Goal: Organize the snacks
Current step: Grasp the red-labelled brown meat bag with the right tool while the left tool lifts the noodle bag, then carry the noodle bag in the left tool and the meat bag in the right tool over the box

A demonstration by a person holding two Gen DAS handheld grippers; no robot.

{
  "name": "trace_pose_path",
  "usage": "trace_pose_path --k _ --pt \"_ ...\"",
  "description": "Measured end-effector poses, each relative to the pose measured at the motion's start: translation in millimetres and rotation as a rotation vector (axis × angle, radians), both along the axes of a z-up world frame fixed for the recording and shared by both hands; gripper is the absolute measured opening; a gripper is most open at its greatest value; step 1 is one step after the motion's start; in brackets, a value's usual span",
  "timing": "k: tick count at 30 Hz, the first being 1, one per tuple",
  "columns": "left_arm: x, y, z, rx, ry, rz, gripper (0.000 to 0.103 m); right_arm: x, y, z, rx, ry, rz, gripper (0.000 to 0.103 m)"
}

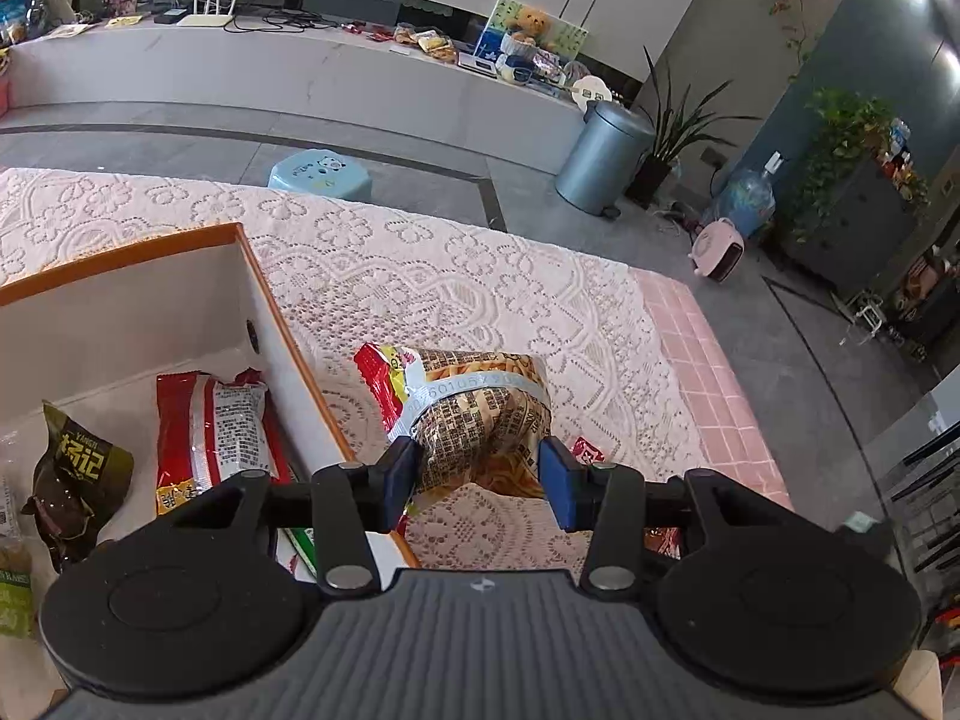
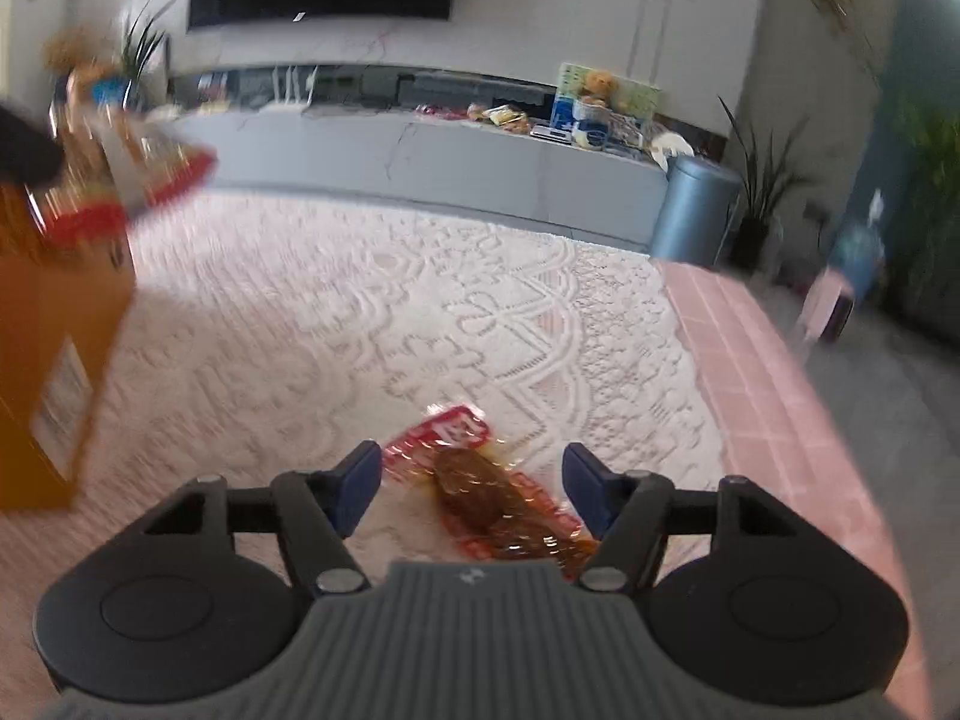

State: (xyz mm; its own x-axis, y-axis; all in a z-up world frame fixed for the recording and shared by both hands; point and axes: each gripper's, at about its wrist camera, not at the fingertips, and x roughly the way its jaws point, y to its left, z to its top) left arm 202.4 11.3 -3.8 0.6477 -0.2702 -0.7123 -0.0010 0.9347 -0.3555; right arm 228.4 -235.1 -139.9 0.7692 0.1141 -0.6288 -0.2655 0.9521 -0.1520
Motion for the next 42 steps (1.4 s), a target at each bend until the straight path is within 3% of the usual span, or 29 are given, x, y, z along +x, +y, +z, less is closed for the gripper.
trace_pose_path --k 8,13,17,21,22,25,26,31,33,42 --pt "-7 17 13 -0.023 -0.038 0.035 0.051 14 4 -24 -0.018 0.062 0.058 0.067" --pt "-12 29 17 -0.024 -0.046 0.068 0.051 28 -14 -25 0.101 0.11 0.008 0.068" --pt "-17 41 20 -0.025 -0.051 0.105 0.051 23 -7 -22 0.062 0.094 0.028 0.043" --pt "-24 53 23 -0.024 -0.059 0.142 0.051 17 -6 -20 0.016 0.083 0.014 0.039" --pt "-26 56 23 -0.024 -0.061 0.149 0.051 15 -4 -19 -0.004 0.071 0.011 0.032" --pt "-32 63 24 -0.023 -0.066 0.171 0.051 8 -1 -12 -0.032 0.027 0.004 0.029" --pt "-33 65 25 -0.022 -0.066 0.179 0.051 8 -2 -11 -0.024 0.027 -0.002 0.023" --pt "-41 75 24 -0.023 -0.055 0.2 0.051 -1 1 2 -0.044 -0.035 -0.03 0.021" --pt "-46 78 24 -0.021 -0.056 0.202 0.051 -6 3 10 -0.038 -0.063 -0.036 0.0" --pt "-65 98 17 0.001 -0.031 0.239 0.051 -28 12 42 0.045 -0.105 -0.041 0.0"
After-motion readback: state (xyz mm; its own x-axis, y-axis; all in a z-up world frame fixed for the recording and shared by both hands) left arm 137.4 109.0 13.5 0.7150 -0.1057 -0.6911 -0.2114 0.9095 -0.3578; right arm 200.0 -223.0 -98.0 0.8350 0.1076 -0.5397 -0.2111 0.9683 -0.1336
